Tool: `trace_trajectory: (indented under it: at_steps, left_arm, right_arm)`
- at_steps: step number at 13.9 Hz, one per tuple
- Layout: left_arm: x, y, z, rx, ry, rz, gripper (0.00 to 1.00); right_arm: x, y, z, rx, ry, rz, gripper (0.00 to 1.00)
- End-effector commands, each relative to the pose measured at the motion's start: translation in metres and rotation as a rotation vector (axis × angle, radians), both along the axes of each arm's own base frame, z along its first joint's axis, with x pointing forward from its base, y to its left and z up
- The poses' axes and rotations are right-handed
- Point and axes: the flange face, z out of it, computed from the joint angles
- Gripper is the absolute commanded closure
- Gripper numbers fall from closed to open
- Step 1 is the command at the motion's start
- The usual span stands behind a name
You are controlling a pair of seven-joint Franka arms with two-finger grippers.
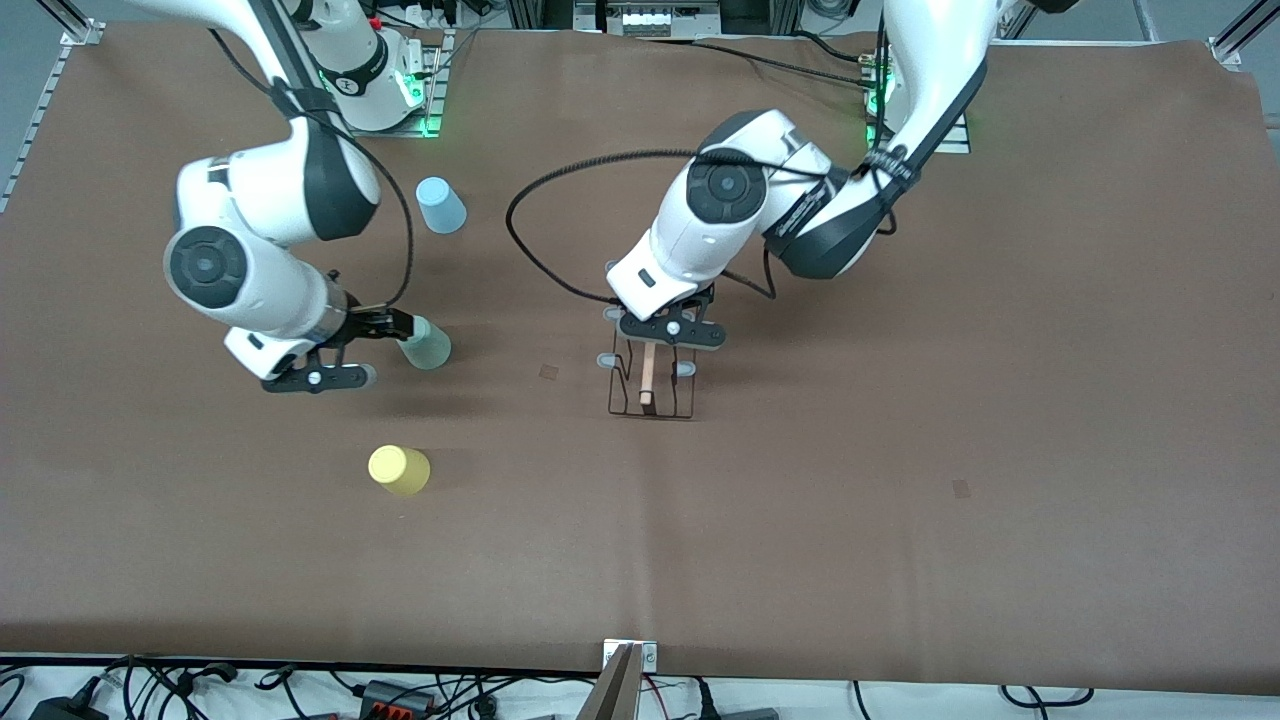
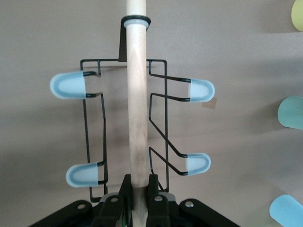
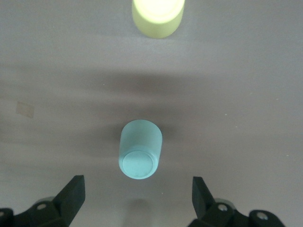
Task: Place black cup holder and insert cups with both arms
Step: 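Carry the rack to mid-table while the right gripper reaches the blue cup, then release the rack and withdraw the left gripper while the right gripper grasps the cup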
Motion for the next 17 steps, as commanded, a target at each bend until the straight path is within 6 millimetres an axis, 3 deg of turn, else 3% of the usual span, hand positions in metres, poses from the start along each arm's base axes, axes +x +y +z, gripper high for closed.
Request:
trace_trajectory:
  at_steps: [1, 5, 7, 8, 9, 10, 11, 12, 13, 14, 17]
  left_arm:
    - [-0.004, -0.022, -0.003, 0.032, -0.057, -0.014, 1.00]
    - [-0.008, -0.027, -0.026, 0.049, -0.019, 0.032, 0.92]
    - [-0.008, -0.027, -0.025, 0.045, -0.013, 0.036, 0.80]
    - [-0.004, -0.023, -0.021, 0.043, -0.017, 0.043, 0.69]
    - [-0.002, -0.020, -0.017, 0.041, -0.020, 0.048, 0.44]
    - [-0.001, -0.017, -0.008, 0.044, -0.029, 0.047, 0.41]
    - [0.002, -0.009, -0.001, 0.054, -0.020, 0.061, 0.06]
    - [0.003, 0.001, 0.017, 0.076, -0.023, 0.063, 0.00]
    - [0.012, 0.021, 0.034, 0.097, -0.025, 0.078, 0.00]
    - [0.029, 0.055, 0.050, 0.117, -0.015, 0.116, 0.00]
    - [0.052, 0.121, 0.072, 0.155, 0.015, 0.098, 0.00]
  right_arm:
    - [-0.003, 0.004, -0.023, 0.004, 0.025, -0.008, 0.00]
    - [-0.006, 0.014, -0.050, 0.005, 0.046, -0.012, 0.00]
    - [-0.009, 0.018, -0.064, 0.005, 0.058, -0.011, 0.00]
    - [-0.011, 0.016, -0.073, 0.004, 0.061, -0.014, 0.00]
    - [-0.014, 0.016, -0.080, 0.004, 0.056, -0.012, 0.00]
    - [-0.019, 0.015, -0.088, 0.004, 0.053, -0.012, 0.00]
    - [-0.023, 0.013, -0.094, 0.004, 0.051, -0.012, 0.00]
    - [-0.025, 0.012, -0.097, 0.003, 0.054, -0.013, 0.00]
    - [-0.026, 0.010, -0.096, 0.002, 0.057, -0.015, 0.00]
    - [-0.026, 0.009, -0.095, 0.001, 0.060, -0.018, 0.00]
    - [-0.029, 0.006, -0.102, -0.001, 0.066, -0.022, 0.00]
